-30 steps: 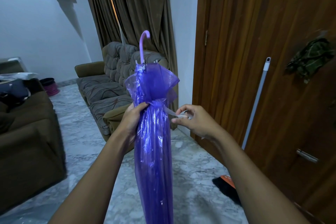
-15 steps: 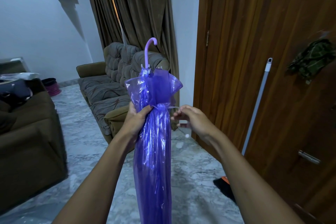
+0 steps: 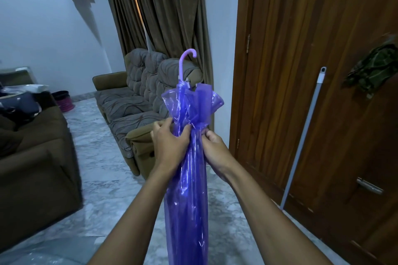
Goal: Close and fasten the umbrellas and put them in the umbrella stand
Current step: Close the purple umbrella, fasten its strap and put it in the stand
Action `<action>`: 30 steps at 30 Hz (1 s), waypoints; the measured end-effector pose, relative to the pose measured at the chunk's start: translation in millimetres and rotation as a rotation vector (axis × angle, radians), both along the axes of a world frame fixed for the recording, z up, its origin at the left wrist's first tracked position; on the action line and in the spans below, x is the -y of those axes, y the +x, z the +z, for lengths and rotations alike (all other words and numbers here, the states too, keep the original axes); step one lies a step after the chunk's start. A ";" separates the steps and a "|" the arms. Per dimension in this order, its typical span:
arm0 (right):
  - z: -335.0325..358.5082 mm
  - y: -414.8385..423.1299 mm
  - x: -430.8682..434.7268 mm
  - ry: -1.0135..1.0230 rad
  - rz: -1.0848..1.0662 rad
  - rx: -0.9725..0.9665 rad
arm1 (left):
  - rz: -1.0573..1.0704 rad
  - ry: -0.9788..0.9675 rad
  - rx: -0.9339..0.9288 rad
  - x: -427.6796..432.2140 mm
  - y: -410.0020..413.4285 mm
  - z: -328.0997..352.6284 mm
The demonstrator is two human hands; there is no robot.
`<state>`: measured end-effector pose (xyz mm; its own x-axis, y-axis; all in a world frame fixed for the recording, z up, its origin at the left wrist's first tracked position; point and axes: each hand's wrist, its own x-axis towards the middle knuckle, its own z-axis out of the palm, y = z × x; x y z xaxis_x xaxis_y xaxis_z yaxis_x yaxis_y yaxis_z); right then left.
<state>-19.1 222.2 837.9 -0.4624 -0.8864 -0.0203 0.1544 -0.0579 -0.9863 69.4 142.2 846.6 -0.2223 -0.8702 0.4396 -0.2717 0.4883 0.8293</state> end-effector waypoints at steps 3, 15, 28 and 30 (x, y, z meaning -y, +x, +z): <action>0.4 -4.3 0.0 0.032 -0.035 -0.097 | -0.035 -0.067 -0.121 -7.8 5.7 4.8; 10.5 -7.9 -11.4 -0.106 0.099 -0.154 | -0.246 0.051 0.028 -4.4 21.5 -1.4; -1.6 -9.5 -12.3 -0.219 0.029 0.334 | -0.312 0.354 -0.362 -9.1 24.9 1.8; 1.3 -8.4 -9.6 -0.185 -0.020 0.252 | -0.290 0.343 -0.333 -12.6 24.9 3.7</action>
